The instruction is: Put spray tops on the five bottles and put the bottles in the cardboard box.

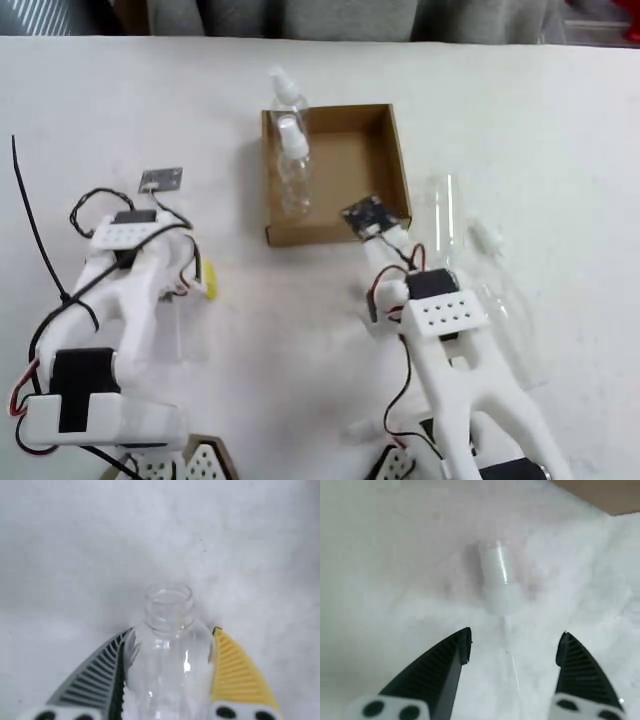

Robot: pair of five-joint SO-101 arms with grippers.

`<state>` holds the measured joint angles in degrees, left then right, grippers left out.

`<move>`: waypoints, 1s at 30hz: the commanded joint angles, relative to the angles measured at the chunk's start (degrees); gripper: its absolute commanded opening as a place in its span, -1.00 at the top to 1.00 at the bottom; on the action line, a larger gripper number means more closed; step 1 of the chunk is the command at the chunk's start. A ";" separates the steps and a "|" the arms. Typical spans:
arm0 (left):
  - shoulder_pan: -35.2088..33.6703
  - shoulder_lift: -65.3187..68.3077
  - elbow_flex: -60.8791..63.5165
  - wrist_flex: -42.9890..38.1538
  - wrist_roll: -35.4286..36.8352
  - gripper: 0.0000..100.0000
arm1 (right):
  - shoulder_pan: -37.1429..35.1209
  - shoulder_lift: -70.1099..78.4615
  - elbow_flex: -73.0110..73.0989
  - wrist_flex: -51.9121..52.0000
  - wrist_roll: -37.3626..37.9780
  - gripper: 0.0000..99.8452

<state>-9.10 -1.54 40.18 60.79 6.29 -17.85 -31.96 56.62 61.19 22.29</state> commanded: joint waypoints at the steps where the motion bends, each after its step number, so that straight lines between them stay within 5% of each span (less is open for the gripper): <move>1: -0.84 -0.92 -3.16 -1.23 -0.70 0.96 | -3.03 0.04 -4.22 1.89 4.66 0.50; 12: -0.84 -0.92 -3.16 -1.23 -0.70 0.96 | -3.56 1.19 -4.48 -2.15 5.63 0.50; 18: -0.84 -0.92 -3.16 -1.32 -0.70 0.96 | -3.30 11.65 -7.82 -2.33 12.48 0.50; 30: -0.84 -0.92 -3.16 -1.41 -0.70 0.96 | -3.03 23.08 -14.95 -4.79 12.66 0.50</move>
<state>-9.10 -1.54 40.18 60.79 6.29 -20.84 -9.36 44.57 57.85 34.07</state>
